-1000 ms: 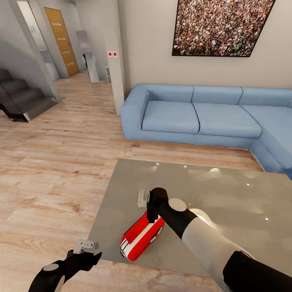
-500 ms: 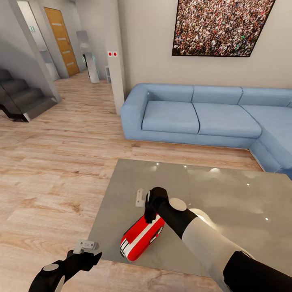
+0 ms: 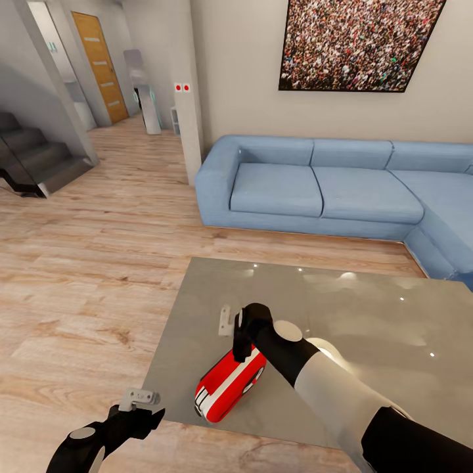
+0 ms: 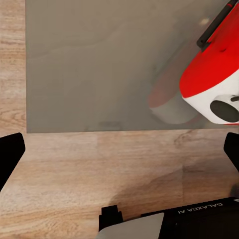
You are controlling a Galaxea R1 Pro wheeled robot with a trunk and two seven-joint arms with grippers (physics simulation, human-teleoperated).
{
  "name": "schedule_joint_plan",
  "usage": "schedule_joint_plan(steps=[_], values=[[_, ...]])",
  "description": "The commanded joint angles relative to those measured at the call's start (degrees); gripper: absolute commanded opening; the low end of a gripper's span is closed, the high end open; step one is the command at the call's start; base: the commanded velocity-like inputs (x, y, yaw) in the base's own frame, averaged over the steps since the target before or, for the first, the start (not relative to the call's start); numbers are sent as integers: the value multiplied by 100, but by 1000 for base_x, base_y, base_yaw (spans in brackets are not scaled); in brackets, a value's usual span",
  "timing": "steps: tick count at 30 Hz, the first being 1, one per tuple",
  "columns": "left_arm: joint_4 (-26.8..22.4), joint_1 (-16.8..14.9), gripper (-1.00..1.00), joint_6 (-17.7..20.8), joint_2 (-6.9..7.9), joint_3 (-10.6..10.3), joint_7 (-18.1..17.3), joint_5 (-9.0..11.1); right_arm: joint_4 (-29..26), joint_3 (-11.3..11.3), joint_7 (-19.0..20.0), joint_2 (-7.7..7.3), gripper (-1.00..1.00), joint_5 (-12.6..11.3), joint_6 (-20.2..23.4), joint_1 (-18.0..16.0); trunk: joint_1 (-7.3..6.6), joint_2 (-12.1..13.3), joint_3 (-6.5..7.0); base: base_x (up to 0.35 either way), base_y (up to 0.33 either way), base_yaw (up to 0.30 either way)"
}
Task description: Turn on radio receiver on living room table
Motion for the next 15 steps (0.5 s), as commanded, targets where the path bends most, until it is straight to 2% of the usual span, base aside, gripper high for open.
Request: schedule_joint_plan(steps=[1, 15], values=[[0, 0, 100, 0, 0, 0, 0, 0, 0, 8, -2, 0, 100, 3, -1, 0, 0, 0, 0, 0, 0, 0], [0, 0, 100, 0, 0, 0, 0, 0, -145, 20, -5, 0, 100, 3, 3, 6, 0, 0, -4, 0, 0, 0]])
